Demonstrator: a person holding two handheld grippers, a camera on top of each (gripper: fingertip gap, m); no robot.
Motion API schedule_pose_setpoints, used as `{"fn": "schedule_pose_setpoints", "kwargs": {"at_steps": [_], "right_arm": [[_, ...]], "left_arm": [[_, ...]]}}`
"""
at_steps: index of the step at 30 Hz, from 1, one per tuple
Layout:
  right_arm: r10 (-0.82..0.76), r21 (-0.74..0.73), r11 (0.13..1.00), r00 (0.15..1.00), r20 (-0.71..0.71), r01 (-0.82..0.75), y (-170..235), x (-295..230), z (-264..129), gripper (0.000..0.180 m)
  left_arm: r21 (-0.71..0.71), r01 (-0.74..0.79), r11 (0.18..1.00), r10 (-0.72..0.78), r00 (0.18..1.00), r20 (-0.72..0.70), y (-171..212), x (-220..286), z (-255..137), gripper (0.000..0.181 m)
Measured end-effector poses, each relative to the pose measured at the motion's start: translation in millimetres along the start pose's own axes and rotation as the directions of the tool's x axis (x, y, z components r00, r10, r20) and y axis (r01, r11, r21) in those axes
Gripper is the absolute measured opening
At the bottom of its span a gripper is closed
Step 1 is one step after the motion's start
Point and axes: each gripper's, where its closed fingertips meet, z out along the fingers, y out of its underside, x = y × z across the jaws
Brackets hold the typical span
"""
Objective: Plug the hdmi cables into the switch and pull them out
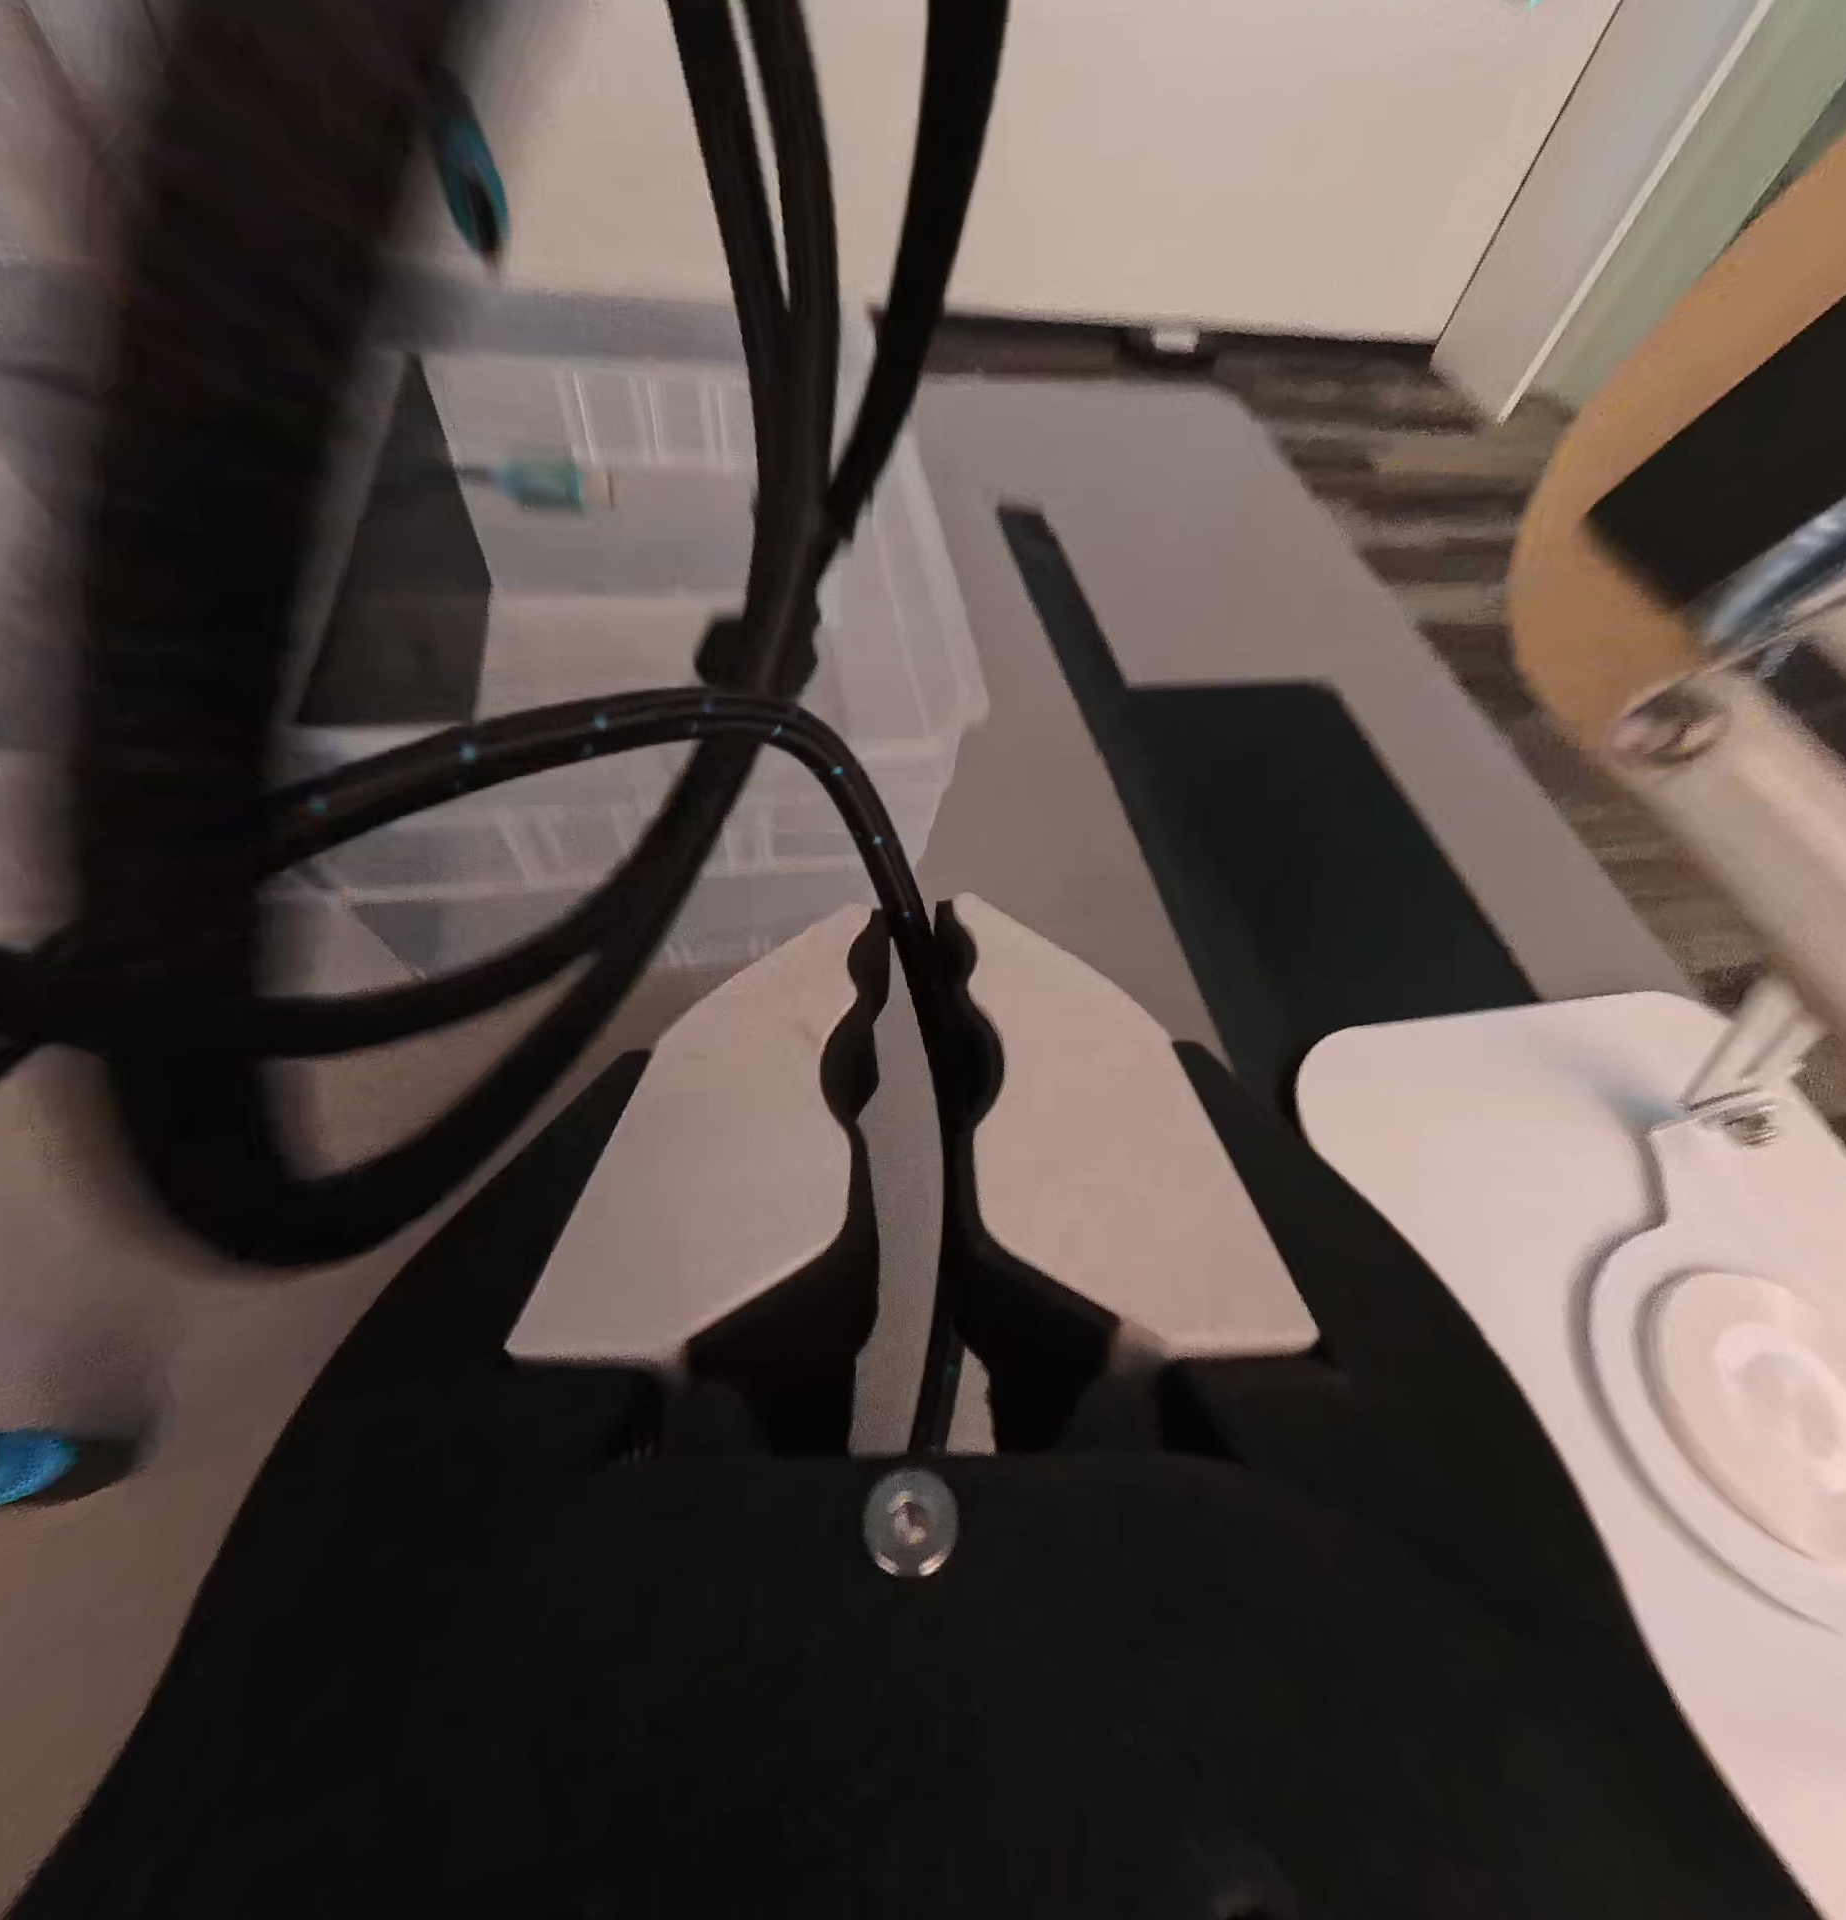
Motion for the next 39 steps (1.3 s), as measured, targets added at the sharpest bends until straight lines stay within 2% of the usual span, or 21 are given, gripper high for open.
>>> {"fn": "schedule_pose_setpoints", "kwargs": {"at_steps": [3,6,9,12,16,22,25,28,31,34,36,39], "right_arm": [[0.018,0.107,0.994,0.999,-0.047,-0.013,-37.9,0.2,-30.2,0.010],[0.010,0.092,0.996,0.988,-0.152,0.005,-64.8,7.7,-61.3,0.009],[0.114,0.068,0.992,0.969,-0.218,-0.102,-87.2,15.7,-85.0,0.009],[0.290,0.020,0.956,0.943,-0.164,-0.291,-94.8,11.5,-91.8,0.008],[0.406,0.061,0.914,0.910,-0.090,-0.402,-106.3,10.2,-105.5,0.009],[0.687,0.222,0.700,0.725,0.055,-0.679,-107.7,33.1,-146.8,0.010],[0.714,0.291,0.645,0.693,0.101,-0.706,-106.3,39.0,-168.8,0.010],[0.737,0.343,0.552,0.637,0.224,-0.760,-117.0,33.8,-184.6,0.010],[0.730,0.279,0.599,0.655,0.195,-0.751,-118.7,21.8,-173.8,0.010],[0.727,0.245,0.554,0.606,0.322,-0.795,-145.4,5.1,-166.3,0.011],[0.716,0.246,0.556,0.608,0.343,-0.794,-159.7,3.8,-167.1,0.010],[0.708,0.274,0.572,0.634,0.311,-0.773,-167.7,10.4,-175.0,0.010]], "left_arm": [[0.000,0.014,1.000,-0.014,1.000,0.004,3.2,-3.3,-3.2,0.020],[0.037,0.033,0.999,-0.034,0.999,0.018,-0.2,-8.4,-10.9,0.020],[0.092,0.050,0.994,-0.054,0.998,0.032,-5.2,-14.3,-22.8,0.020],[0.208,0.089,0.974,-0.098,0.995,0.035,-15.9,-22.0,-40.8,0.020],[0.245,0.117,0.962,-0.134,0.989,0.054,-8.0,-32.0,-58.0,0.020],[0.271,0.149,0.951,-0.171,0.983,0.062,8.0,-40.2,-64.6,0.020],[0.243,0.166,0.956,-0.184,0.981,0.055,18.1,-40.8,-59.9,0.020],[0.231,0.141,0.963,-0.151,0.988,0.025,19.6,-33.3,-55.8,0.020],[0.247,0.091,0.965,-0.090,0.996,-0.015,8.9,-20.5,-51.7,0.020],[0.226,0.015,0.974,-0.001,0.998,-0.062,1.5,-2.5,-43.5,0.020],[0.180,-0.028,0.983,0.041,0.997,-0.070,3.9,4.5,-35.6,0.020],[0.144,-0.001,0.990,0.010,0.998,-0.065,9.8,1.6,-27.6,0.020]]}}
